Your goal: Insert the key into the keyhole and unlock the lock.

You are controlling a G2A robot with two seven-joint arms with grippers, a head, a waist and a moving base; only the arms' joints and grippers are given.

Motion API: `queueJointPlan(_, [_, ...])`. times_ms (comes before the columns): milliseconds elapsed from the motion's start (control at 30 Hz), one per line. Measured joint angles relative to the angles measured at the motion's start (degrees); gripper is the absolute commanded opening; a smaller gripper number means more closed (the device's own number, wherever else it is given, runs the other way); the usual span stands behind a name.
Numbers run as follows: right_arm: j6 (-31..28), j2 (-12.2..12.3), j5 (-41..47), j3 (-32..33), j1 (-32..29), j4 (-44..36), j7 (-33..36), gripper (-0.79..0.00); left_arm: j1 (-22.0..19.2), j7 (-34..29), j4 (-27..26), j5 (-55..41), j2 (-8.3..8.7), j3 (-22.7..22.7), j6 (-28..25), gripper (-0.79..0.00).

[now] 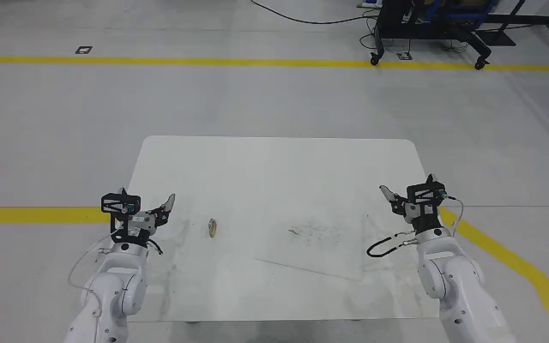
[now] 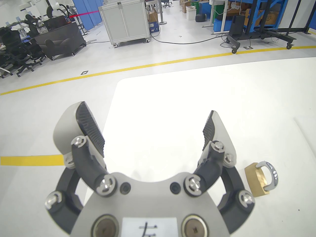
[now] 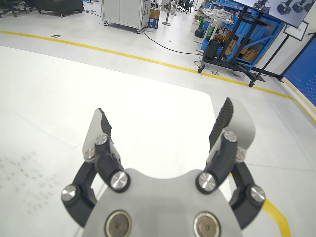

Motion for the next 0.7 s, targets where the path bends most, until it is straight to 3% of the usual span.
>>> queueJointPlan(467, [0.0,0.0,-0.3,-0.1,-0.2,-0.5,-0.4,0.0,0.0,0.0,0.0,0.0,0.0,0.0,0.0,0.0])
queueJointPlan(700, [2.8,-0.3,-8.3,-3.2,-4.8,-10.8,0.8,0.0,0.0,0.0,0.0,0.0,0.0,0.0,0.0,0.0])
